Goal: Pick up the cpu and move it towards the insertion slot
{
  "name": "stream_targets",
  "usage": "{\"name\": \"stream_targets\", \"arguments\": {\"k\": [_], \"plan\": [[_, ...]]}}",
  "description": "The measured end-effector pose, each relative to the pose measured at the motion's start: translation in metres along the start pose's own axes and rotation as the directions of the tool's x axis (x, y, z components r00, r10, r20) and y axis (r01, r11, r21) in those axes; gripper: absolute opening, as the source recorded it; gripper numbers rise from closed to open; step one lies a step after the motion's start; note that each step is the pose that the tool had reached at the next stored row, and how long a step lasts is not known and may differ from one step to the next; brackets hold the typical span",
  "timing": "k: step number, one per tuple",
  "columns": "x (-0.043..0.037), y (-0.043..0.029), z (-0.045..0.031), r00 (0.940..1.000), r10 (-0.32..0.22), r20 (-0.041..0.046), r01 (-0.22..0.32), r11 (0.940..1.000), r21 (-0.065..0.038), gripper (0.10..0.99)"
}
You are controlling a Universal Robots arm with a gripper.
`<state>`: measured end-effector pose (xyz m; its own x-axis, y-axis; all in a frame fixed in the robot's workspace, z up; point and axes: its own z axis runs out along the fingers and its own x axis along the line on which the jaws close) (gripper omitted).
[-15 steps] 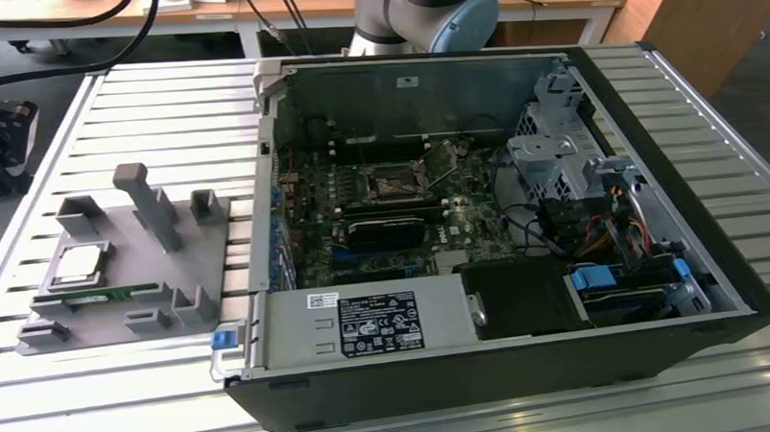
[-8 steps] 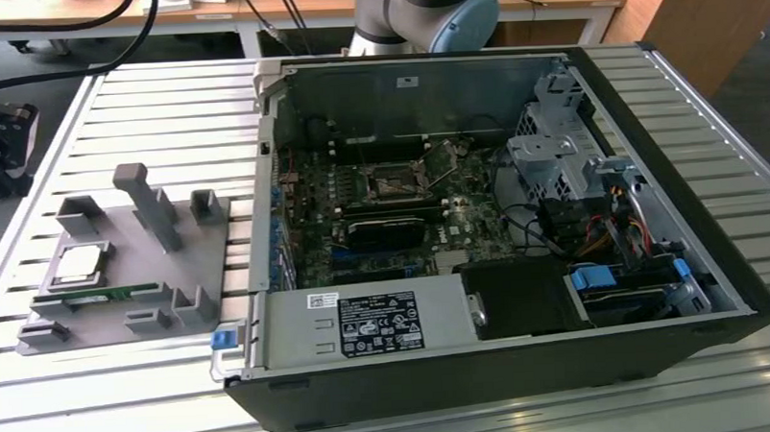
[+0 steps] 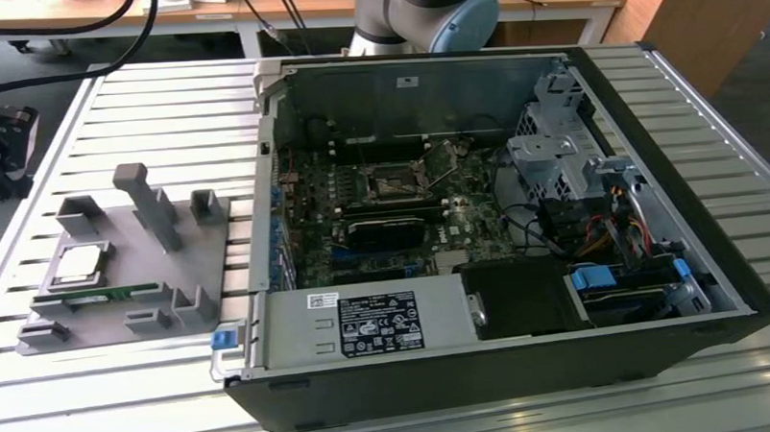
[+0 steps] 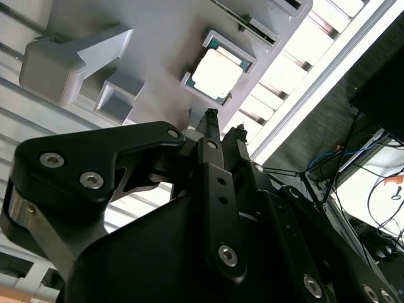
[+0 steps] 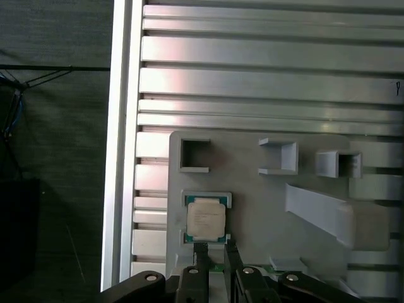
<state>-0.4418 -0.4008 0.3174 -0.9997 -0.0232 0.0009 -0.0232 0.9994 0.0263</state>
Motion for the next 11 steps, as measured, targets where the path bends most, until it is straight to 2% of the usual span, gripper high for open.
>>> {"name": "stream_targets", "arguments": {"k": [11], "plan": [[0.0023,-0.0001,0.0037,1.0,0.0,0.0002,0.0,1.0,0.0,0.247]]}}
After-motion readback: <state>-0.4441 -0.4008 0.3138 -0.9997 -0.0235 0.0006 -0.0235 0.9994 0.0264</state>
